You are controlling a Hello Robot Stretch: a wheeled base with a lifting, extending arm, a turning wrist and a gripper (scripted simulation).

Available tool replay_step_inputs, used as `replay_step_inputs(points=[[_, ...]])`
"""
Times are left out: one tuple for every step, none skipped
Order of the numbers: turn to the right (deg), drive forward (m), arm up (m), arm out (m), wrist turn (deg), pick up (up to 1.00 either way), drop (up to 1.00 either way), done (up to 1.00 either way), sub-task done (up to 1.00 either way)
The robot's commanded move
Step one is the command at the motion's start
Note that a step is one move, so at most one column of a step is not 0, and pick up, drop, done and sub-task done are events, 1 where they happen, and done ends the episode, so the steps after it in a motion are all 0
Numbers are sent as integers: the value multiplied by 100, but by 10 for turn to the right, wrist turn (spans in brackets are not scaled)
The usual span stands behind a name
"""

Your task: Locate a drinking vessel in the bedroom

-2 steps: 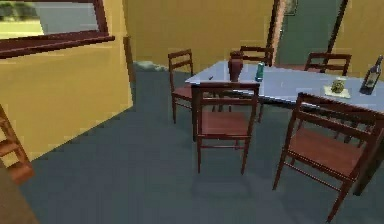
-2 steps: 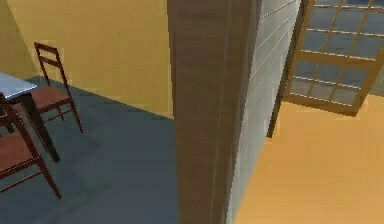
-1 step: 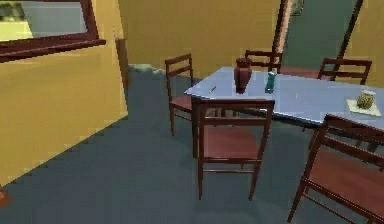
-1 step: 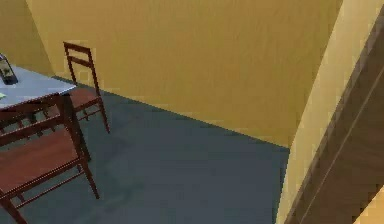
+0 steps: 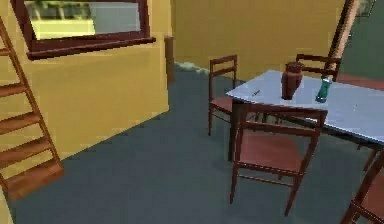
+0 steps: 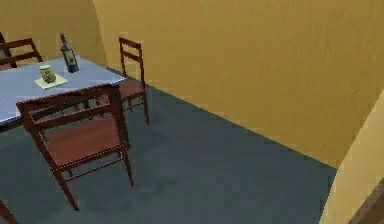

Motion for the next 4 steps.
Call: replay_step_inputs(points=[[0, 45, 0, 0, 0, 0, 0, 0, 0], [-90, 0, 0, 0, 0, 0, 0, 0, 0], [0, 50, 0, 0, 0, 0, 0, 0, 0], [0, 100, 0, 0, 0, 0, 0, 0, 0]])
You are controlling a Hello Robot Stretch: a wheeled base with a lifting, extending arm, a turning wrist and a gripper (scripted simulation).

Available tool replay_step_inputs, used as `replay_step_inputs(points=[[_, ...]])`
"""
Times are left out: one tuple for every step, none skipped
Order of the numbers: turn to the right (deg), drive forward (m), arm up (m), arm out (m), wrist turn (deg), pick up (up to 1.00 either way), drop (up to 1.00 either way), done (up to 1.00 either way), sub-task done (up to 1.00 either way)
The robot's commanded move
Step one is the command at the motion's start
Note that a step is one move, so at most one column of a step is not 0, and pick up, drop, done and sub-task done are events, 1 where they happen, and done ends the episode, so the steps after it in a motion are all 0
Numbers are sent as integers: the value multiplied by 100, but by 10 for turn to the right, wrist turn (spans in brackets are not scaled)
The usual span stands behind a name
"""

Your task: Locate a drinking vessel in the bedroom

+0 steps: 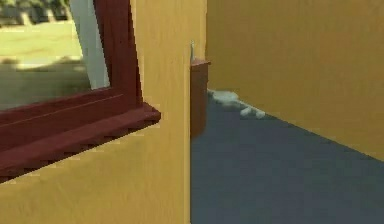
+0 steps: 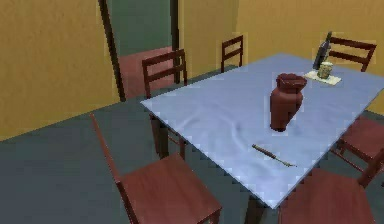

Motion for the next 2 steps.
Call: replay_step_inputs(points=[[-60, 0, 0, 0, 0, 0, 0, 0, 0], [0, 40, 0, 0, 0, 0, 0, 0, 0]])
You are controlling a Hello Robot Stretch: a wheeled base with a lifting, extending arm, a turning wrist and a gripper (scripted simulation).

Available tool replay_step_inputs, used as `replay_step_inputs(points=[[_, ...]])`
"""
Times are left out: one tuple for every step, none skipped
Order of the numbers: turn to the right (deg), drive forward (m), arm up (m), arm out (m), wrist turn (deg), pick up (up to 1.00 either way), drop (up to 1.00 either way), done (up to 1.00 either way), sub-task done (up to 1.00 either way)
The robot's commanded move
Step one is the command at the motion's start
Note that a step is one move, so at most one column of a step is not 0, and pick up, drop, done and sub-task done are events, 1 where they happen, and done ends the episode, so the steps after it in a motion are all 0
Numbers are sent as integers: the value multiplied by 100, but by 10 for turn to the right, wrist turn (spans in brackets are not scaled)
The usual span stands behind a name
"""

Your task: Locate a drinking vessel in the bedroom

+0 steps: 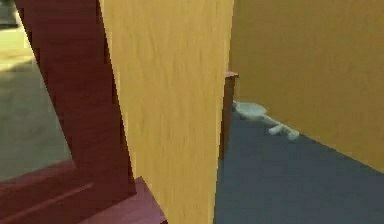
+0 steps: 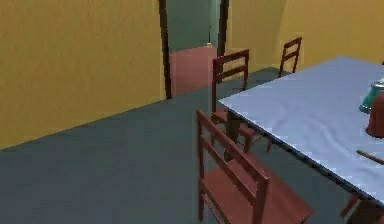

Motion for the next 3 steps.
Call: replay_step_inputs(points=[[450, 0, 0, 0, 0, 0, 0, 0, 0], [60, 0, 0, 0, 0, 0, 0, 0, 0], [30, 0, 0, 0, 0, 0, 0, 0, 0]])
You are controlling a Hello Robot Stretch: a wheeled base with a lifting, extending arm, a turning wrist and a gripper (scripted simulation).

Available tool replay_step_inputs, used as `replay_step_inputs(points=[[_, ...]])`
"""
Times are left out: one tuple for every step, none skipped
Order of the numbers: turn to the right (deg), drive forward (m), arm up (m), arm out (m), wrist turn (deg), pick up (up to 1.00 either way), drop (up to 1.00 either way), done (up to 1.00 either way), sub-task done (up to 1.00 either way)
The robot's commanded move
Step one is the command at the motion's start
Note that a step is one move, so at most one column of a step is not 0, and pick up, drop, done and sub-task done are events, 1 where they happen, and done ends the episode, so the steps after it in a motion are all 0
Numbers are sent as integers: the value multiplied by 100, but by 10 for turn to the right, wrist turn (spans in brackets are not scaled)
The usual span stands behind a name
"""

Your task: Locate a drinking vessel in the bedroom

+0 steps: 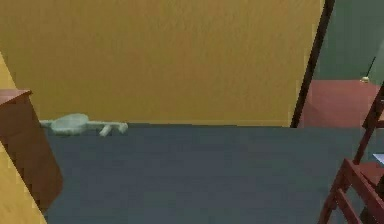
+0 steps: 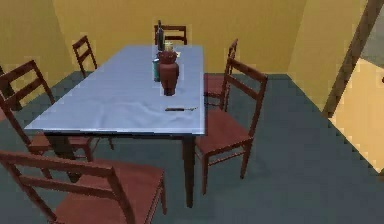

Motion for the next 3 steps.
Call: replay_step_inputs(points=[[0, 75, 0, 0, 0, 0, 0, 0, 0], [450, 0, 0, 0, 0, 0, 0, 0, 0], [60, 0, 0, 0, 0, 0, 0, 0, 0]])
